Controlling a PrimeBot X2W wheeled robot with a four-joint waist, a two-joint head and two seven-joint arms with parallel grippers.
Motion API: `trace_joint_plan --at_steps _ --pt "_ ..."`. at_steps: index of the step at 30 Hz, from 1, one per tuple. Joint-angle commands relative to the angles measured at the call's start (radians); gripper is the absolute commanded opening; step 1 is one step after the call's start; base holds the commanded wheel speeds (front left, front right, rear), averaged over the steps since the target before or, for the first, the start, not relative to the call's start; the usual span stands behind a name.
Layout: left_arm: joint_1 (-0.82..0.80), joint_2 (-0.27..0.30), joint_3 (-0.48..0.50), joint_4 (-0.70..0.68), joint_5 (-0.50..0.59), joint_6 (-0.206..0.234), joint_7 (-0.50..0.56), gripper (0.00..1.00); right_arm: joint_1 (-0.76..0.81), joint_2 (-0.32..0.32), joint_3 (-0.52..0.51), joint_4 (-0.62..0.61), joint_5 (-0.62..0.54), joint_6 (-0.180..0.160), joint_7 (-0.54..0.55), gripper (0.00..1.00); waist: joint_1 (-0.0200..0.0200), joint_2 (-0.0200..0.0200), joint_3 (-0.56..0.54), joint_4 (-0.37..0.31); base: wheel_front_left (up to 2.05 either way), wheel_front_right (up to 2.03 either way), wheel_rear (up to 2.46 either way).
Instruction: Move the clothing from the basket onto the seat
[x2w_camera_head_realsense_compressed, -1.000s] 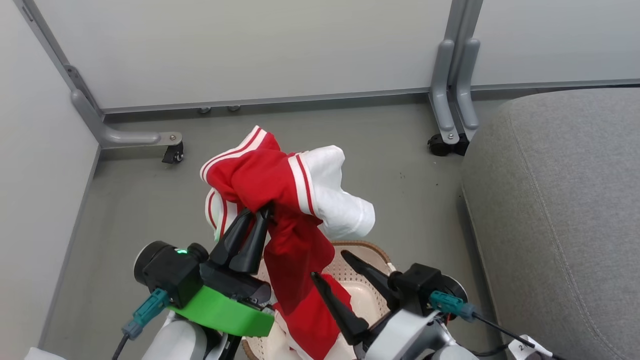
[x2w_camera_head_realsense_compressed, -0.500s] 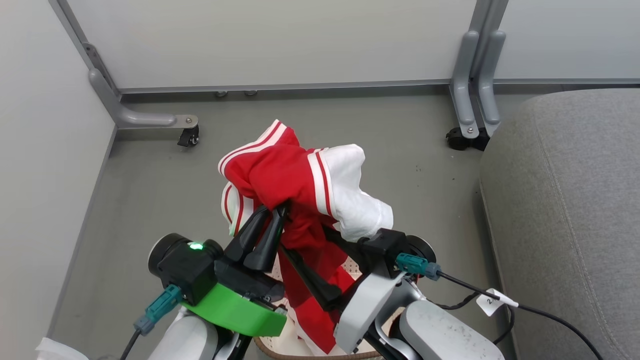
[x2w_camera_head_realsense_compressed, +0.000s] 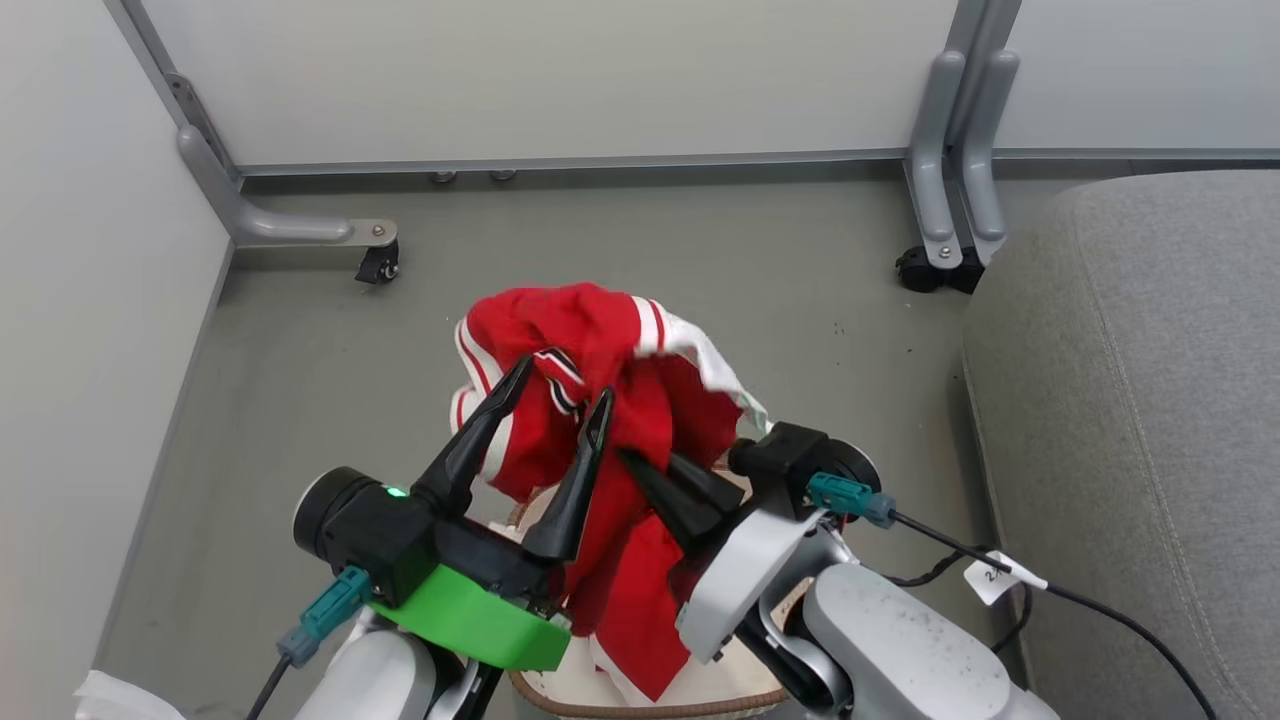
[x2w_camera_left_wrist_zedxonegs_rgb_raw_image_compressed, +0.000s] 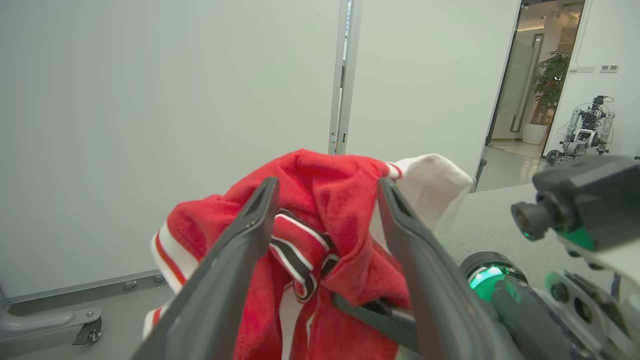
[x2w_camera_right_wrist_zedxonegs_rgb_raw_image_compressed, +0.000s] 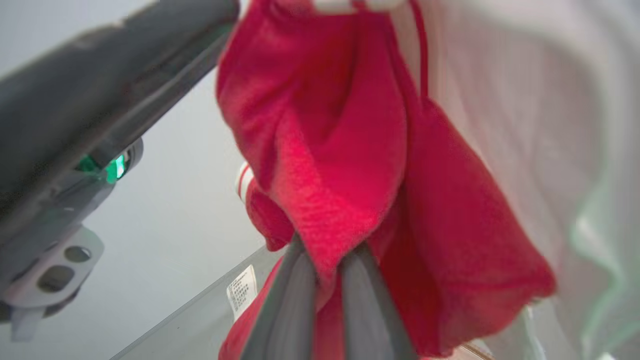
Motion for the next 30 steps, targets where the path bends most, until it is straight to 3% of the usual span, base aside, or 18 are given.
trace_joint_plan --at_steps 1,14,22,30 --pt "-0.009 0.009 -0.003 0.003 0.012 0.006 0.002 1.00 -0.016 -0.002 -0.019 0.004 -0.015 0.000 -0.013 0.00 0.0000 0.0000 0.001 -0.007 0.00 0.00 0.00" --pt "0.013 0.081 -0.110 0.029 0.094 -0.008 0.073 1.00 -0.007 -0.001 -0.291 0.071 -0.156 0.000 0.002 0.00 0.0000 0.0000 0.029 -0.072 0.00 0.00 0.00" --pt "0.028 0.110 -0.159 0.045 0.104 -0.012 0.087 1.00 0.044 -0.005 -0.438 0.035 -0.227 0.000 0.037 0.00 0.0000 0.0000 0.041 -0.156 0.00 0.00 0.00" --pt "0.027 0.119 -0.187 0.035 0.101 -0.013 0.095 1.00 0.085 -0.004 -0.511 -0.012 -0.258 0.000 0.067 0.00 0.0000 0.0000 0.055 -0.266 0.00 0.00 0.00"
